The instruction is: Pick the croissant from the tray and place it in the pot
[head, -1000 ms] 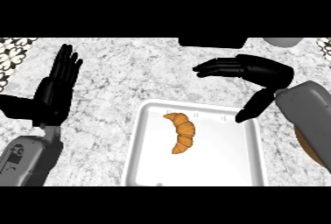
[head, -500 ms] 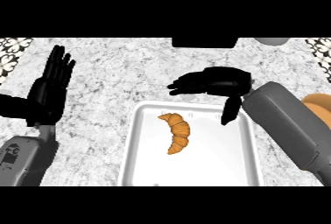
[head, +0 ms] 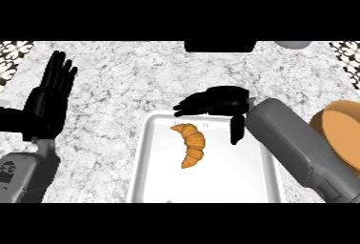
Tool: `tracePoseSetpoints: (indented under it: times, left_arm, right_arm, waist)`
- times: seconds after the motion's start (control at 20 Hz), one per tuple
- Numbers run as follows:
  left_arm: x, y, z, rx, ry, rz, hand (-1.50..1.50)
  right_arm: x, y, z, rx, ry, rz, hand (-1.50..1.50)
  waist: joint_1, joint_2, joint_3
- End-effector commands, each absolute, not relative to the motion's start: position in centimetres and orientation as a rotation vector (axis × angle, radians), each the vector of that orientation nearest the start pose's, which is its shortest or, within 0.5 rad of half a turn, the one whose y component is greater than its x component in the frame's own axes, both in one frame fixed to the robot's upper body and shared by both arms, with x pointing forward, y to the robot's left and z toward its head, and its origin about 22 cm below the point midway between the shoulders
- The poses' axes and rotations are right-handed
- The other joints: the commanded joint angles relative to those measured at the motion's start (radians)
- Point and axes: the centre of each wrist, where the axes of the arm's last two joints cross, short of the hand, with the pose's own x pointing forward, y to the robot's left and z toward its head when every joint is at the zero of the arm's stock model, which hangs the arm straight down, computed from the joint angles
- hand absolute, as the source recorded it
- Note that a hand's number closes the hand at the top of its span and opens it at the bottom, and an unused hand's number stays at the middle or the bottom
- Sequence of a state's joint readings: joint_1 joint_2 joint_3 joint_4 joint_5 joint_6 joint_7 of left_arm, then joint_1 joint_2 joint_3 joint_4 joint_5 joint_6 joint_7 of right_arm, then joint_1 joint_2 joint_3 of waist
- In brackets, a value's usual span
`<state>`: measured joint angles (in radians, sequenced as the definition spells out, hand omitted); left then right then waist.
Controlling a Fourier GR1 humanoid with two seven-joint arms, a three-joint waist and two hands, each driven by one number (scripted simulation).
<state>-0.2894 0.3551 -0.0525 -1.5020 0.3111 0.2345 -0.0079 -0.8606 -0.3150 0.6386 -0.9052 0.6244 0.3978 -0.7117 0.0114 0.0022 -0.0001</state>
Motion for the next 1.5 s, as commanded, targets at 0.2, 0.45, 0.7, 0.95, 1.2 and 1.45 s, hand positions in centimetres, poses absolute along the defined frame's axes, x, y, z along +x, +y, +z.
tracePoseSetpoints:
  times: [0.2,0.45,0.7,0.95,1.2,1.45]
  left_arm:
    - [29.2,26.5,7.8,0.108,-1.754,0.029,0.00]
    - [30.1,26.4,8.6,0.100,-1.761,0.042,0.00]
    - [31.5,27.8,9.3,0.113,-1.766,0.047,0.00]
    - [30.5,26.8,8.0,0.097,-1.760,0.043,0.00]
    - [30.4,27.4,9.1,0.096,-1.752,0.039,0.00]
    - [29.5,26.9,8.4,0.087,-1.765,0.055,0.00]
  right_arm:
    - [38.3,-12.9,6.2,0.348,-1.668,2.026,-1.50]
    - [37.2,-11.4,3.9,0.341,-1.689,2.044,-1.50]
    - [36.7,-10.2,3.1,0.187,-1.649,2.052,-1.50]
    - [36.6,-9.4,1.4,0.182,-1.620,2.054,-1.50]
    - [36.5,-9.2,-0.6,0.223,-1.633,2.068,-1.50]
    - [35.0,-7.3,-1.8,0.253,-1.646,2.060,-1.50]
  waist:
    - [-0.006,-0.003,0.000]
    - [-0.007,-0.002,0.000]
    - [-0.011,-0.002,0.000]
    - [-0.006,-0.002,0.000]
    - [-0.004,-0.001,0.000]
    - [-0.003,-0.002,0.000]
